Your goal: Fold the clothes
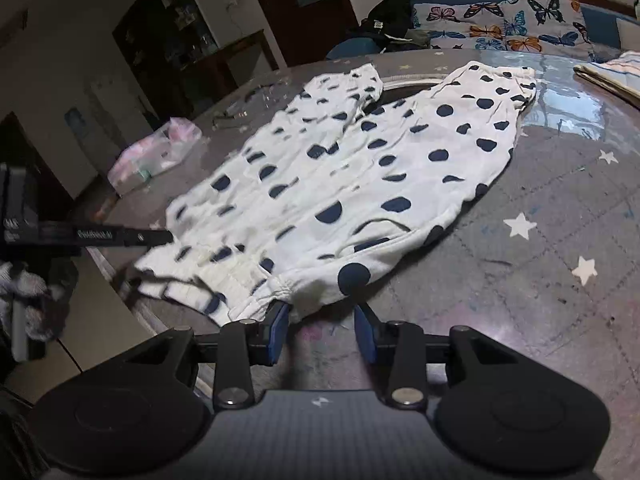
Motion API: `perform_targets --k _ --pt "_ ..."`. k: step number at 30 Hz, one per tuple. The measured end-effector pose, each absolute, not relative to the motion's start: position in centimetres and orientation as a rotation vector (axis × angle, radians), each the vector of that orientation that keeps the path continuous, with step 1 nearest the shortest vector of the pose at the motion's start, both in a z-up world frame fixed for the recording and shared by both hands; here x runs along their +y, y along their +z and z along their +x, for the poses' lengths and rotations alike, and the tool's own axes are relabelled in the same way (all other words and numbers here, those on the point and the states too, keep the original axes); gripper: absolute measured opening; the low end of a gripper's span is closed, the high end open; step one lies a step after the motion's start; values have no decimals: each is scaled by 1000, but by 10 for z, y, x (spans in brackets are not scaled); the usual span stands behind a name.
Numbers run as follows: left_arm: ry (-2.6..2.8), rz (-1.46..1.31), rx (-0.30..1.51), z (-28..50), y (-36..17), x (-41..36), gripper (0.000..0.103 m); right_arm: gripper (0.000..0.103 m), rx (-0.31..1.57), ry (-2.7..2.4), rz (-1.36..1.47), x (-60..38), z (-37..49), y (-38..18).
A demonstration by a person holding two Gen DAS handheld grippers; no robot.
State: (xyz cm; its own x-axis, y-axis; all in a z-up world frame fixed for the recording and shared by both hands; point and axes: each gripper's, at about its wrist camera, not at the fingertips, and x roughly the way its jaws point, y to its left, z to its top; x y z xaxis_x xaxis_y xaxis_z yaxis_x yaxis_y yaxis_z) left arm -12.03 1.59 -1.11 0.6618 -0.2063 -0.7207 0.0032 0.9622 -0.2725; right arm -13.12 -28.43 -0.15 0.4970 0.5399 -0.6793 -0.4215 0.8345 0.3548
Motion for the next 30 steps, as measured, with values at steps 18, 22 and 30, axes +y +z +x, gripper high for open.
perform_targets --k 18,22,30 --pt "-137 -220 834 -124 -11 11 5 14 912 567 169 -275 -124 -5" --pt "-164 -206 857 -125 -10 10 5 8 859 569 131 -275 -135 12" --pt "-220 -178 906 -127 -7 9 6 20 901 589 40 -280 -157 19"
